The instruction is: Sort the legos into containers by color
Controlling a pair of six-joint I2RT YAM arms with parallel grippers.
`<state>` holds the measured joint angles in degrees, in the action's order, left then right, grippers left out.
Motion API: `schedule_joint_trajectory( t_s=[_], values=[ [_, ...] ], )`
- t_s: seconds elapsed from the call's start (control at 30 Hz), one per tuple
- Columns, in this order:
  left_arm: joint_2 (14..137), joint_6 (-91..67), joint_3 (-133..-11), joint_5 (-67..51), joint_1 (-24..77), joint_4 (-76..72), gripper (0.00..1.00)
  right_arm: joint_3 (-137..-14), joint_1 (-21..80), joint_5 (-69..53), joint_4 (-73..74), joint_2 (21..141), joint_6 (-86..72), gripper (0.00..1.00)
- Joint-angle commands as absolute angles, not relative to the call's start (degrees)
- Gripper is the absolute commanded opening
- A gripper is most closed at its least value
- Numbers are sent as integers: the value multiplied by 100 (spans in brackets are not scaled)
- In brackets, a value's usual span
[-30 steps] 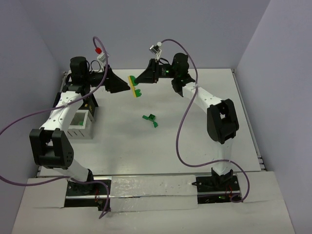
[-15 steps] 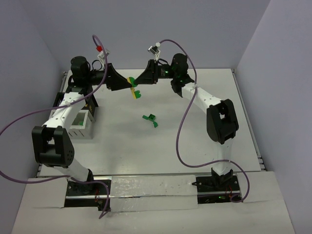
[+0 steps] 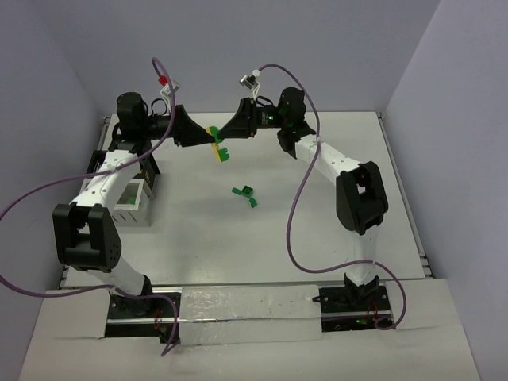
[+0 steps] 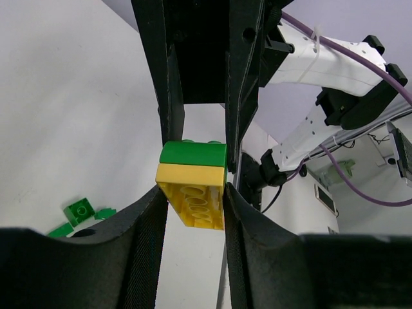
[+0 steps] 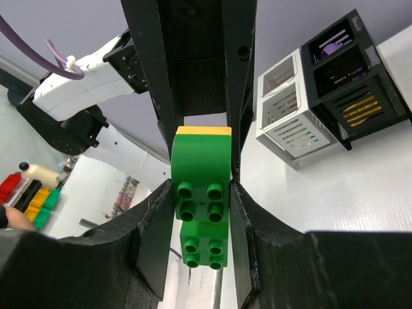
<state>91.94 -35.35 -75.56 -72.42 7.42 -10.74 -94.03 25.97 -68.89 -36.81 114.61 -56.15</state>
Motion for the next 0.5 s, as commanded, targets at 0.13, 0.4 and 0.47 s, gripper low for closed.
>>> schedule_joint_trajectory(
  t_s=[0.13, 0.4, 0.47],
  values=[
    [8844, -2542, -7356, -7314, 547, -346, 0, -9020, 1947, -6820, -2867, 10998, -4764, 0],
    [8521, -1428, -7435, -6685, 378, 1009, 0, -9124, 1479, -4993, 2729, 10568, 580, 0],
    [8485, -1185, -7615, -6332, 371, 1248, 0, -8814, 1546, -3996, 3340, 10526, 1446, 0]
  ],
)
